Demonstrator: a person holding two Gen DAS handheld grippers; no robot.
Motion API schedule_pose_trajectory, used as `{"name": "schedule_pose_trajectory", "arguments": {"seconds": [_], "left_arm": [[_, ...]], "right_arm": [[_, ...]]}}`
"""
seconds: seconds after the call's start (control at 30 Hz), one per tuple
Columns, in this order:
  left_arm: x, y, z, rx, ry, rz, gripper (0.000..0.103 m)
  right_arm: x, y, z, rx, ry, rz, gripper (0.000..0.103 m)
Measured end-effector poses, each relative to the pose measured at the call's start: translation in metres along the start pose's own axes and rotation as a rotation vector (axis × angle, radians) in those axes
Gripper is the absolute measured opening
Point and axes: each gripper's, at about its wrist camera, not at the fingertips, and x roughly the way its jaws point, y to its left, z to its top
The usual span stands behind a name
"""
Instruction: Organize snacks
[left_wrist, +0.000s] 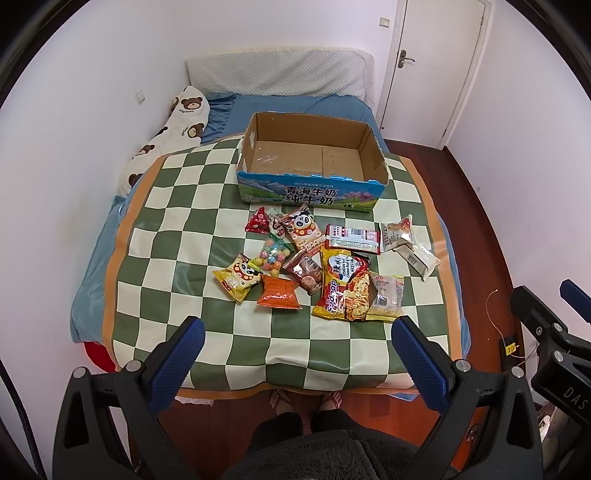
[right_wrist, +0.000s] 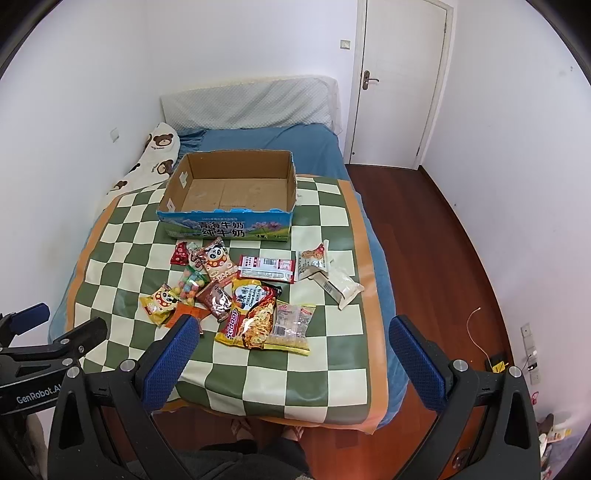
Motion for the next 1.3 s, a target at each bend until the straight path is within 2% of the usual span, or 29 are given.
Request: {"name": "schedule_pose_trajectory", "arguments": {"seconds": [0.5, 1.3], "left_arm": [[-0.004, 0.01, -0.002, -0.012, -0.012, -0.002, 0.103], [-0.002, 0.017, -0.002, -0.01, -0.014, 0.009, 0.103]], "right_arm": [[-0.004, 0.004, 0.0, -0.014, -0.024, -0.024, 0.103], [-0.002, 0.007, -0.001, -0.011, -0.027, -0.015, 0.103]]}}
